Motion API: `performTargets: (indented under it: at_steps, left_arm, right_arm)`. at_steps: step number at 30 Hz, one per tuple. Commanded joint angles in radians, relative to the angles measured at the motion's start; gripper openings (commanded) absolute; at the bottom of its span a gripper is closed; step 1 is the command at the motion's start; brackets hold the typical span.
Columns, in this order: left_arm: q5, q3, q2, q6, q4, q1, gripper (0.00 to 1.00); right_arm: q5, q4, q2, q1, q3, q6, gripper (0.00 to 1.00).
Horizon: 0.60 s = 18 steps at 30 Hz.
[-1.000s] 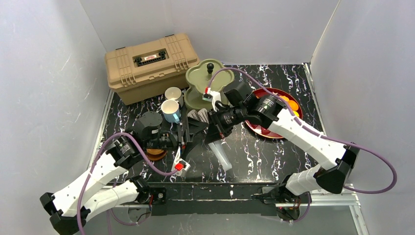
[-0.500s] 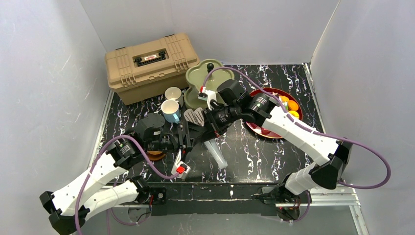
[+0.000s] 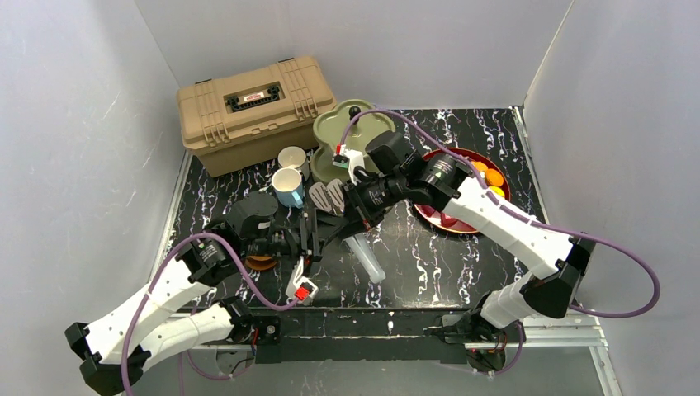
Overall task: Serve the afternoon tea
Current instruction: Pick up the clamp from the tray.
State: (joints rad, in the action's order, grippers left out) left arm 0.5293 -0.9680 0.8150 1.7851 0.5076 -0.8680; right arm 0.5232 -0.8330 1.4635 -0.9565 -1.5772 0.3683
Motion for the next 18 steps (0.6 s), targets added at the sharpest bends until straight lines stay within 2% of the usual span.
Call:
performTargets:
  at_steps: [1, 3, 6, 13, 18]
  left_arm:
    - [-0.127, -0.010, 0.018, 0.000, 0.112, 0.014, 0.54]
    - [-0.142, -0.015, 0.025, -0.004, 0.103, 0.014, 0.65]
    - [-0.169, -0.025, 0.032, -0.014, 0.101, 0.013, 0.70]
    - [-0.246, -0.036, 0.026, -0.144, 0.008, 0.013, 0.73]
    - [-0.249, 0.050, -0.042, -0.162, -0.190, 0.014, 0.73]
  right_arm:
    - [0.102, -0.032, -0.027, -0.028, -0.107, -0.031, 0.01]
    - [0.102, -0.047, -0.025, -0.028, -0.110, -0.038, 0.01]
    - [0.101, -0.063, -0.027, -0.028, -0.103, -0.046, 0.01]
    - [0.097, -0.069, -0.043, -0.028, -0.088, -0.049, 0.01]
    - [0.100, -0.069, -0.035, -0.028, -0.090, -0.055, 0.01]
